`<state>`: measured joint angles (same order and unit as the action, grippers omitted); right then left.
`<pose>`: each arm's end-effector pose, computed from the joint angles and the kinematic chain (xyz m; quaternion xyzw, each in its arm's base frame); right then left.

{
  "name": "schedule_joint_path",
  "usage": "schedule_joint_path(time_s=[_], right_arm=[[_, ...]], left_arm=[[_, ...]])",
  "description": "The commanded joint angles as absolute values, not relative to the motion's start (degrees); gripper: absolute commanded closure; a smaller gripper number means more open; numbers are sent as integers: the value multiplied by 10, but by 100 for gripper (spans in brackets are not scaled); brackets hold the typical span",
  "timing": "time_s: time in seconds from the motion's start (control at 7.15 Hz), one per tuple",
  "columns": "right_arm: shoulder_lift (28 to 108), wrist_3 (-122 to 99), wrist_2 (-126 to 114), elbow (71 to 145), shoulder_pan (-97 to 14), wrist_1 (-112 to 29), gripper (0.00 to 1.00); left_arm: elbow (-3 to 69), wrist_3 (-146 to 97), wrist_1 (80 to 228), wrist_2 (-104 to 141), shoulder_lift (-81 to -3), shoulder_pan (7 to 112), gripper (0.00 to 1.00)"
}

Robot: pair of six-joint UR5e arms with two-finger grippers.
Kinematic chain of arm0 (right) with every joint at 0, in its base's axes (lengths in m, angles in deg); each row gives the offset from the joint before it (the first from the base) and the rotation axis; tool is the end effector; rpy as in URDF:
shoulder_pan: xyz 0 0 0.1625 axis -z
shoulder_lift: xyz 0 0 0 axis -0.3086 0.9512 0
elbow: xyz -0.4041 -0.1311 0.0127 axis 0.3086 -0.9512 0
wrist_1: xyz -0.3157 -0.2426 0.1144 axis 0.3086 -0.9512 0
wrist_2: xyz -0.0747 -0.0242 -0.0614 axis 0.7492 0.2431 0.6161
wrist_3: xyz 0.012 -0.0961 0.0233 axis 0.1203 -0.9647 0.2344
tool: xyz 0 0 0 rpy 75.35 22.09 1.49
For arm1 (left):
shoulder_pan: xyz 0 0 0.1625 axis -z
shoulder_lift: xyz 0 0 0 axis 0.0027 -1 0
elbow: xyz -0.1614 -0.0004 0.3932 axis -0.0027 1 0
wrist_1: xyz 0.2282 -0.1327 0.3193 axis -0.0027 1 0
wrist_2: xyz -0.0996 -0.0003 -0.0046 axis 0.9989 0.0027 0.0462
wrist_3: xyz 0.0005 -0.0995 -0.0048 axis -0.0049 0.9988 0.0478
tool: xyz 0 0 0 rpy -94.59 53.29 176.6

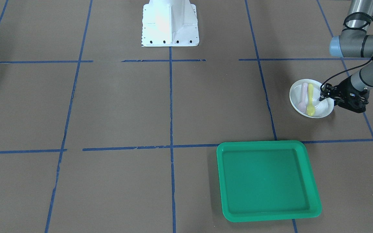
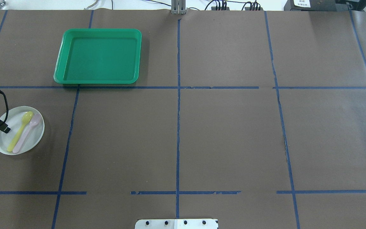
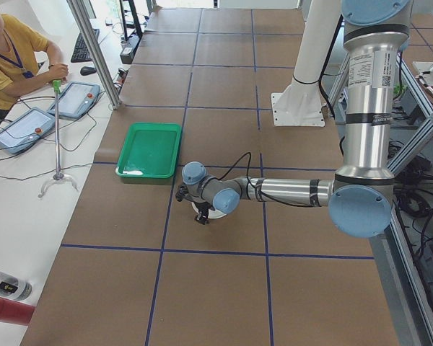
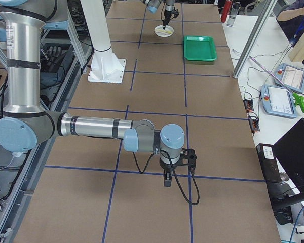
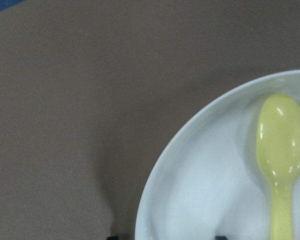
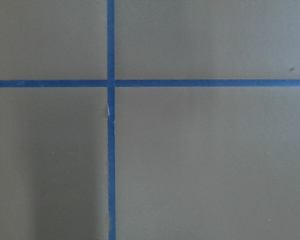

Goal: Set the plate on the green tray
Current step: 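Close the left gripper on the plate rim and lift it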

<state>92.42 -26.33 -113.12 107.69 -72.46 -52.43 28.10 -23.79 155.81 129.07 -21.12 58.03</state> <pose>0.0722 -0.4617 0.6723 0.0037 -0.3456 0.0139 0.9383 0.2104 -0.4608 0.6541 0.0246 0.3935 0.2011 0.8967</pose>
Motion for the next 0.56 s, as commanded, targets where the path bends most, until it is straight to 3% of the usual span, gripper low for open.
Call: schedule_joint_path(time_s=[0.0, 0.42], right_arm=[[924, -263, -1131, 1077, -725, -524, 0], [924, -263, -1131, 1077, -725, -524, 0]], left_arm=[[288, -233, 1555, 1292, -206, 582, 100], [310, -173, 1555, 1304, -195, 583, 100]])
